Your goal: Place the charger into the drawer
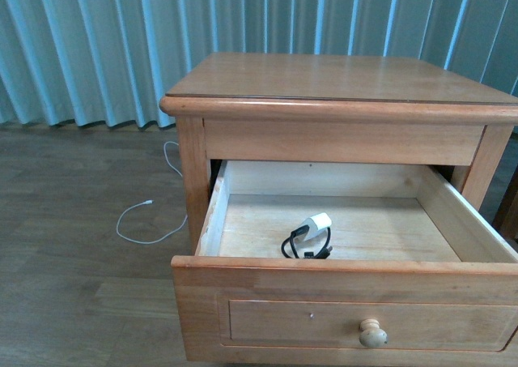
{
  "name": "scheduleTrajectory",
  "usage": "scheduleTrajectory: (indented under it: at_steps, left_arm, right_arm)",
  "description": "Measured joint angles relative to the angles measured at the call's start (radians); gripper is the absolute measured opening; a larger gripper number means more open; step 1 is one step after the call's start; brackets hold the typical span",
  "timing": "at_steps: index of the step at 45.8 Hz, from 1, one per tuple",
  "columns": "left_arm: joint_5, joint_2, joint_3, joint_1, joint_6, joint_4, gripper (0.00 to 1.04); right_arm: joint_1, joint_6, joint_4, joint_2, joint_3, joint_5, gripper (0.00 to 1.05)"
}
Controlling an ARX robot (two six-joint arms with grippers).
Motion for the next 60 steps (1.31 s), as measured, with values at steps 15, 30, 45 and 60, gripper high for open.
scheduleTrajectory:
  at_steps: [15, 30, 45, 60]
  left_arm:
    - [0.0, 0.0, 0.0, 0.0, 0.0, 0.0, 0.93]
    - [0.0, 0.0, 0.0, 0.0, 0.001, 0.0, 0.99]
    - [0.0, 0.0, 0.0, 0.0, 0.001, 0.0, 0.99]
    - [0.0, -0.001, 0.0, 0.0, 0.001, 0.0, 0.99]
  right_arm:
    - [0.146, 0.119, 0.042, 0.527, 0.085, -0.031, 0.96]
    - [0.263, 0.2, 0.453, 1.162, 0.251, 0.061, 0.96]
    - [0.336, 0.192, 0.611, 1.494, 0.423, 0.149, 0.96]
    - [0.334, 0.17, 0.721, 1.704, 0.586, 0.22, 0.96]
